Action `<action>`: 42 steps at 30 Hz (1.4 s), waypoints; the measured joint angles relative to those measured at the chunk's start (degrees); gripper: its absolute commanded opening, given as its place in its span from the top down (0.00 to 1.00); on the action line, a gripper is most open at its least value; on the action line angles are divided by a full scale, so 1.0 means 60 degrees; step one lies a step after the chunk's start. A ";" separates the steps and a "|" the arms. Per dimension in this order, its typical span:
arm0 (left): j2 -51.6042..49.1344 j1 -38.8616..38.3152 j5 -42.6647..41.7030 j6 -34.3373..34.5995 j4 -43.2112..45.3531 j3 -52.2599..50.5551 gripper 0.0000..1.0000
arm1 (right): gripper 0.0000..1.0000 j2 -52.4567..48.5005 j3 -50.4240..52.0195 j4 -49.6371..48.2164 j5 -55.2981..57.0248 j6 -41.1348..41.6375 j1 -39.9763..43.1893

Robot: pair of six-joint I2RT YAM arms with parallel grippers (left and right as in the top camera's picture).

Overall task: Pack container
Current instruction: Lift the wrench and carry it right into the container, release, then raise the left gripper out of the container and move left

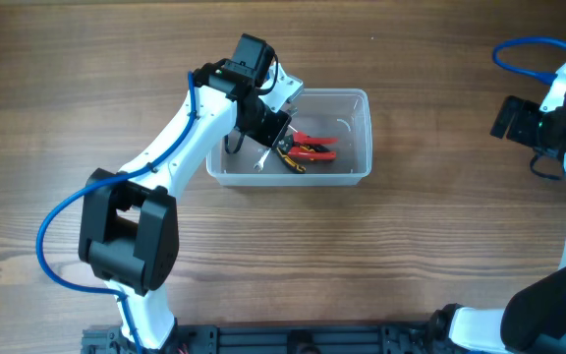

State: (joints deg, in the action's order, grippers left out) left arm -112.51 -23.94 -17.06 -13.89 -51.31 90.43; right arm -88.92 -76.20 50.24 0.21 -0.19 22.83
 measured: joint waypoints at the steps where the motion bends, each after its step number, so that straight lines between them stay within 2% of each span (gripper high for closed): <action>1: 0.0000 0.0000 0.0000 -0.0004 0.0018 0.0000 0.89 | 0.00 0.0000 0.0000 0.0000 0.0000 0.0000 0.0000; 5: 0.0000 0.0000 0.0000 -0.0011 0.0113 -0.0004 0.82 | 0.00 0.0000 0.0000 0.0000 0.0000 0.0000 0.0000; 14: 0.0000 0.0000 0.0007 -0.0033 0.0273 -0.0011 0.80 | 0.00 0.0000 0.0000 0.0000 0.0000 0.0000 0.0000; 16: 0.0000 0.0000 0.0044 -0.0033 0.0328 -0.0011 0.76 | 0.00 0.0000 0.0000 0.0000 0.0000 0.0000 0.0000; 17: 0.0000 0.0000 0.0062 -0.0036 0.0459 -0.0011 0.69 | 0.00 0.0000 0.0000 0.0000 0.0000 0.0000 0.0000; 18: 0.0000 0.0000 0.0087 -0.0047 0.0623 -0.0011 0.58 | 0.00 0.0000 0.0000 0.0000 0.0000 0.0000 0.0000; 19: 0.0000 0.0000 0.0102 -0.0066 0.0834 -0.0011 0.30 | 0.00 0.0000 0.0000 0.0000 0.0000 0.0000 0.0000; 20: 0.0000 0.0000 0.0113 -0.0018 0.1049 -0.0007 0.23 | 0.00 0.0000 0.0000 0.0000 0.0000 0.0000 0.0000; 22: 0.0000 0.0000 0.0117 -0.0036 0.1162 0.0084 0.21 | 0.00 0.0000 0.0000 0.0000 0.0000 0.0000 0.0000; 24: 0.0000 0.0036 0.0117 0.0004 0.1122 0.0437 0.08 | 0.00 0.0000 0.0000 0.0000 0.0000 0.0000 0.0000; 27: 0.0175 0.0219 0.0331 0.0157 0.1118 0.1242 0.01 | 0.00 0.0000 0.0000 0.0000 0.0000 0.0000 0.0000; 34: 0.1905 0.1268 0.1494 0.0780 0.0466 0.1745 0.00 | 0.00 0.0000 0.0000 0.0000 0.0000 0.0000 0.0000; 42: 0.3614 0.3228 0.2335 0.1982 -0.1672 0.1861 0.00 | 0.00 0.0000 0.0000 0.0000 0.0000 0.0000 0.0000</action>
State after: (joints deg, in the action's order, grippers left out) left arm -90.83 -4.58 -3.05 -2.00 -61.34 101.60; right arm -88.92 -76.20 50.24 0.21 -0.19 22.83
